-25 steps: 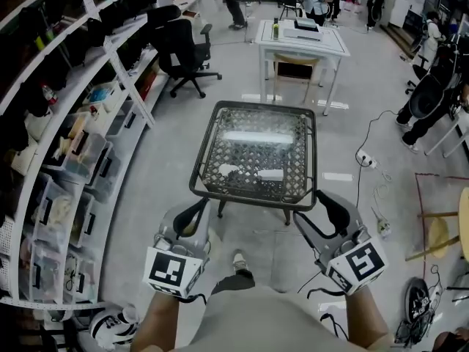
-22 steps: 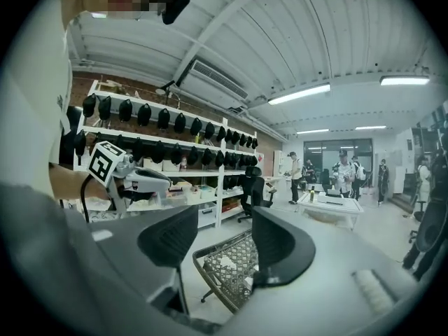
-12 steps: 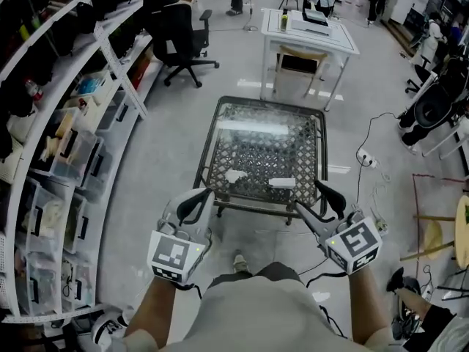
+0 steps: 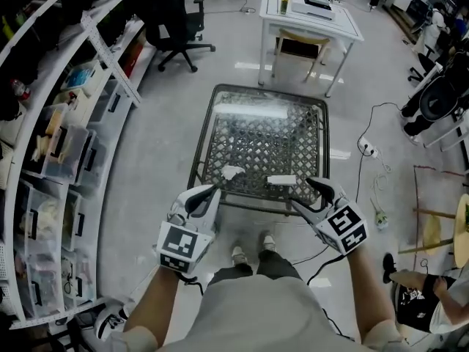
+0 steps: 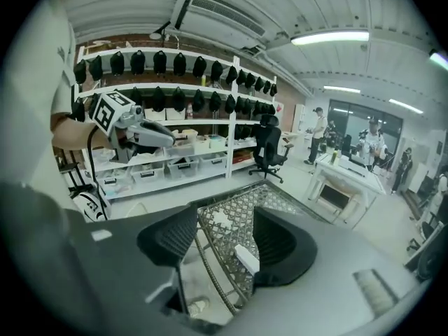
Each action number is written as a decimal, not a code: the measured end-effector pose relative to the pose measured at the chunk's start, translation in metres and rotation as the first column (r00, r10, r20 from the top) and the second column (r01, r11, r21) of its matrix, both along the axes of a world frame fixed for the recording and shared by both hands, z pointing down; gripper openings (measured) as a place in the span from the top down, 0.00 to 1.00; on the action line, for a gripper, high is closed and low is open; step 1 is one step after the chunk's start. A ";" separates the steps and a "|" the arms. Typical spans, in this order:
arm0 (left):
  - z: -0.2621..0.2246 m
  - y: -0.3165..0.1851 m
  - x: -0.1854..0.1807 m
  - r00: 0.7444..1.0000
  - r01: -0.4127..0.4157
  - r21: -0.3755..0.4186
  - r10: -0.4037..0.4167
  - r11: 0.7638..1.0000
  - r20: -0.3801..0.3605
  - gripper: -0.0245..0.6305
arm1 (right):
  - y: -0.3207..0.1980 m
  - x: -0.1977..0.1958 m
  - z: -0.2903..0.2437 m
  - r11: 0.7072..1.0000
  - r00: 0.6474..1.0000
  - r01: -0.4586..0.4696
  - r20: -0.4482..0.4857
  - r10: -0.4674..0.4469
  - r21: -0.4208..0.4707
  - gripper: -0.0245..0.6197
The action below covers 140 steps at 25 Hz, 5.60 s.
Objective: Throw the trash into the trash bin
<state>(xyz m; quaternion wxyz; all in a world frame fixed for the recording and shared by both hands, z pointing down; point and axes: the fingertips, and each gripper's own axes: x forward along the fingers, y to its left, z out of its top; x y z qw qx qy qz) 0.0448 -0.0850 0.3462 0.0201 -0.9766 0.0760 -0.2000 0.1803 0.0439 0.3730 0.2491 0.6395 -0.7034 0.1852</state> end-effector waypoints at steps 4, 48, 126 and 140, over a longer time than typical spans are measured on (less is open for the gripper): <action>0.031 0.001 0.020 0.995 0.009 -0.049 -0.004 0.999 0.101 0.96 | -0.012 0.017 0.038 0.997 0.993 0.052 0.110 -0.046 -0.051 0.57; 0.242 0.005 0.059 0.905 0.223 -0.324 -0.072 0.919 0.418 0.96 | -0.067 0.072 0.274 0.808 0.919 0.363 0.034 -0.393 -0.464 0.65; 0.164 -0.096 -0.280 0.735 0.671 -0.198 -0.607 0.715 0.302 0.96 | -0.230 -0.267 0.177 0.791 0.804 0.595 0.122 -0.582 -0.143 0.90; 0.001 -0.086 -0.140 0.887 0.456 -0.016 -0.453 0.890 0.087 0.96 | -0.173 -0.134 -0.019 0.919 0.915 0.341 0.156 -0.373 0.198 0.95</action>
